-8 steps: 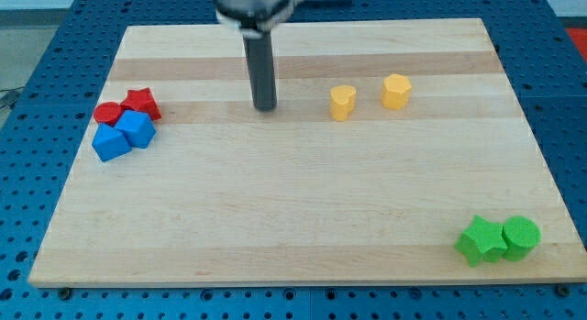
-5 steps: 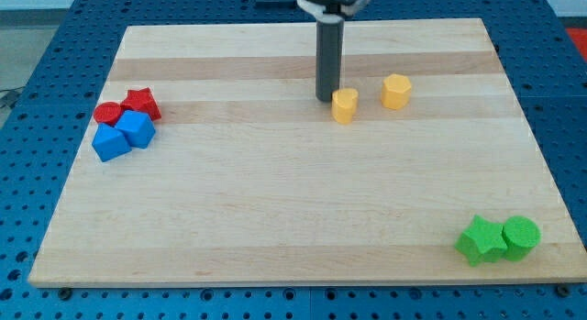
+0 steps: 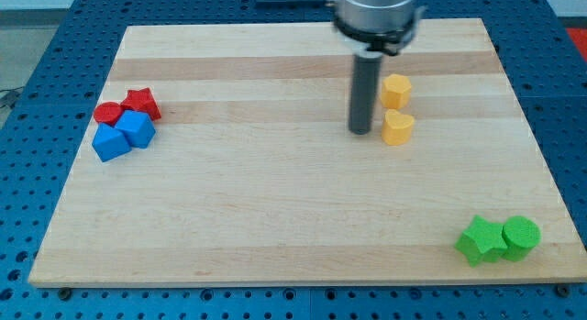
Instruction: Move the heart parallel to the green circle
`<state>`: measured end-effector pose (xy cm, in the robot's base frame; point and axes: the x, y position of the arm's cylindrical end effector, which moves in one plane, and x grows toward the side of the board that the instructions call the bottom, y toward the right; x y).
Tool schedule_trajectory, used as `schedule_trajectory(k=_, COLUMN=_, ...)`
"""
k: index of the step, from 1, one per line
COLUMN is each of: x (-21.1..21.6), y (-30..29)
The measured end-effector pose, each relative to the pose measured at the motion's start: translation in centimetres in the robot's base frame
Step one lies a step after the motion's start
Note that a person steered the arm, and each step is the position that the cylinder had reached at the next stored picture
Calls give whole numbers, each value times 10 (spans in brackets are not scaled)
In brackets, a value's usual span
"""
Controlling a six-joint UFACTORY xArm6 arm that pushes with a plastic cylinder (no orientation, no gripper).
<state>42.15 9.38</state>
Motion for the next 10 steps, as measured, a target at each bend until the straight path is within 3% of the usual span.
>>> schedule_trajectory(k=1, x=1, y=35)
schedule_trajectory(k=3, x=-40, y=30)
schedule_trajectory(k=5, x=6, y=92)
schedule_trajectory(k=6, x=8, y=78)
schedule_trajectory(k=7, x=-26, y=80)
schedule_trajectory(k=9, x=-29, y=70)
schedule_trajectory(k=10, x=-29, y=11)
